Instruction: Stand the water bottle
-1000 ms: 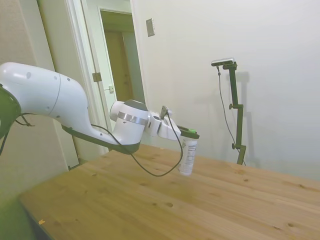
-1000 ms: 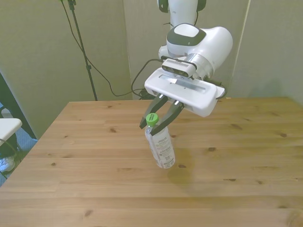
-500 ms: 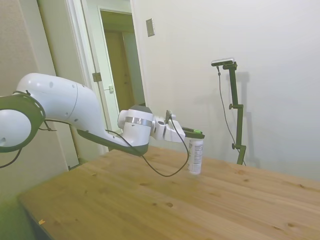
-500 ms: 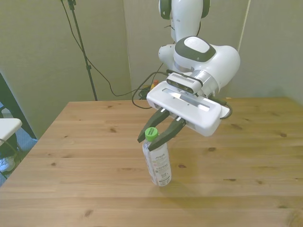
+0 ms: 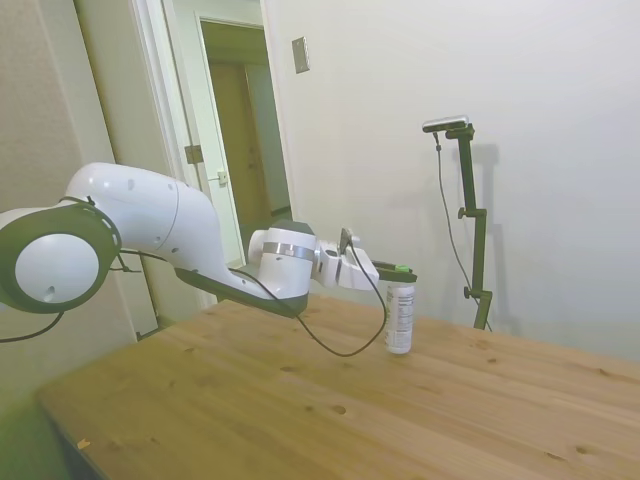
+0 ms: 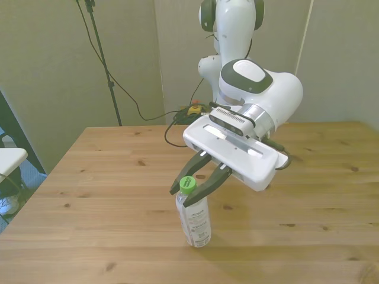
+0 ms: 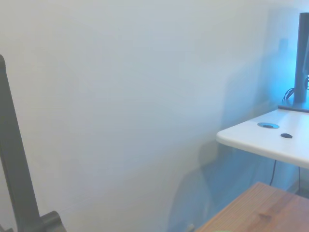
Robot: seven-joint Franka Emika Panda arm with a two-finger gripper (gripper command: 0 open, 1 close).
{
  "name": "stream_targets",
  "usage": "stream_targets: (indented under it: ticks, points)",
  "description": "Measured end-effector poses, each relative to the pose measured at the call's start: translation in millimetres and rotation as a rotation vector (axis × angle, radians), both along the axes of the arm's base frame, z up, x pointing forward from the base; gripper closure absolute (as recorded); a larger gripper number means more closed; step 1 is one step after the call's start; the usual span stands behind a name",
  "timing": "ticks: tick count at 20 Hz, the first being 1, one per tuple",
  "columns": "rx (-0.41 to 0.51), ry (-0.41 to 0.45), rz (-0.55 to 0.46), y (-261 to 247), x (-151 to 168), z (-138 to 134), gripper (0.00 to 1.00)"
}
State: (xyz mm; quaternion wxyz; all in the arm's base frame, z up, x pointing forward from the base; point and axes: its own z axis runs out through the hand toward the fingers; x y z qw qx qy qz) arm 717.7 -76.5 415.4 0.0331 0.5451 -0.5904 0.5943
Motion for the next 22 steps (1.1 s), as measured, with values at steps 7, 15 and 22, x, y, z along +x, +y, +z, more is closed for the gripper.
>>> stream_targets:
  ticks: [7,15,22]
  points:
    - [-0.023,0.016,0.000,-1,-1,-8,0.00]
    - [-0.027,0.028,-0.010,-7,-4,-13,0.00]
    - [-0.026,0.032,-0.010,-7,-7,-13,0.00]
